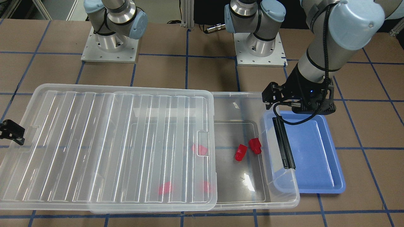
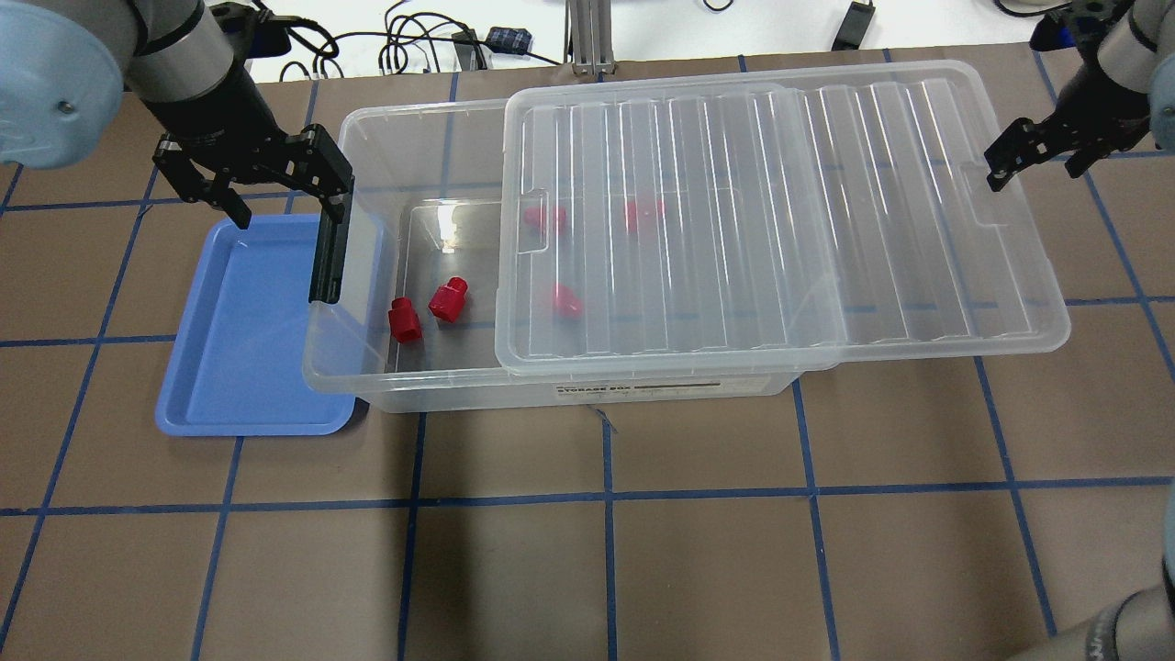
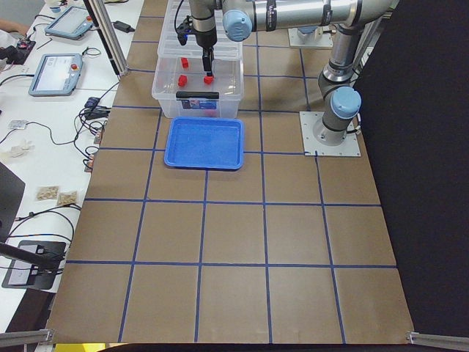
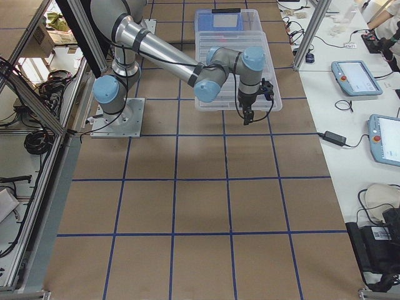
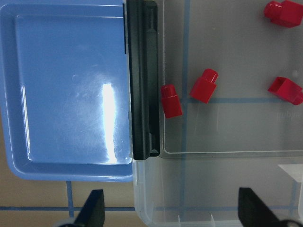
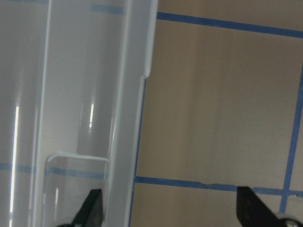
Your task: Place red block in blue tray from box
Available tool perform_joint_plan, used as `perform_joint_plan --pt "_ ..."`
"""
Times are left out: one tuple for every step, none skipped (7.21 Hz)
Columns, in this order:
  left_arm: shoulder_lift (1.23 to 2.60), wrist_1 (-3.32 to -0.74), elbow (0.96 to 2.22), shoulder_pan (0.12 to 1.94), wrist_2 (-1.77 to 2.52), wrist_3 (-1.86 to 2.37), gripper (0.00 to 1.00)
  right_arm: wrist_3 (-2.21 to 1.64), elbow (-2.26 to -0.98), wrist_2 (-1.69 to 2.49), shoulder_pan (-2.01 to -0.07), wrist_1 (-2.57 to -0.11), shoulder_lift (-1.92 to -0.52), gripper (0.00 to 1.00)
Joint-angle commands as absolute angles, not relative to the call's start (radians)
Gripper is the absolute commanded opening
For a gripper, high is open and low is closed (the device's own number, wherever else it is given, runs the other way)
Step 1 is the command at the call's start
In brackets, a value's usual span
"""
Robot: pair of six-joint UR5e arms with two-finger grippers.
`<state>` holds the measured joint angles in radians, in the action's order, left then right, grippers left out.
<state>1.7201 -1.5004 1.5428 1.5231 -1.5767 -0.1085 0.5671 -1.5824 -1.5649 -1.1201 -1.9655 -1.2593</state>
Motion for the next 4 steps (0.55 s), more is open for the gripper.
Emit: perform_joint_plan --pt "1.756 -1.351 1.607 1.578 -1.575 -0.158 1.0 0.581 -1.583 -1.566 -1.078 -1.967 -1.258 1.0" --pt "1.778 -1.315 1.633 1.582 -1.574 -0.197 1.0 0.583 -1.579 -1.568 -1.072 -1.965 -1.261 1.0" --pt "1.79 -1.315 1.64 1.589 -1.574 -0.257 1.0 0.584 -1.578 -1.568 -1.072 -1.965 -1.261 1.0" --pt "1.804 -1.315 1.64 1.594 -1.572 -0.296 1.0 0.581 -1.575 -1.568 -1.072 -1.965 -1.264 1.0"
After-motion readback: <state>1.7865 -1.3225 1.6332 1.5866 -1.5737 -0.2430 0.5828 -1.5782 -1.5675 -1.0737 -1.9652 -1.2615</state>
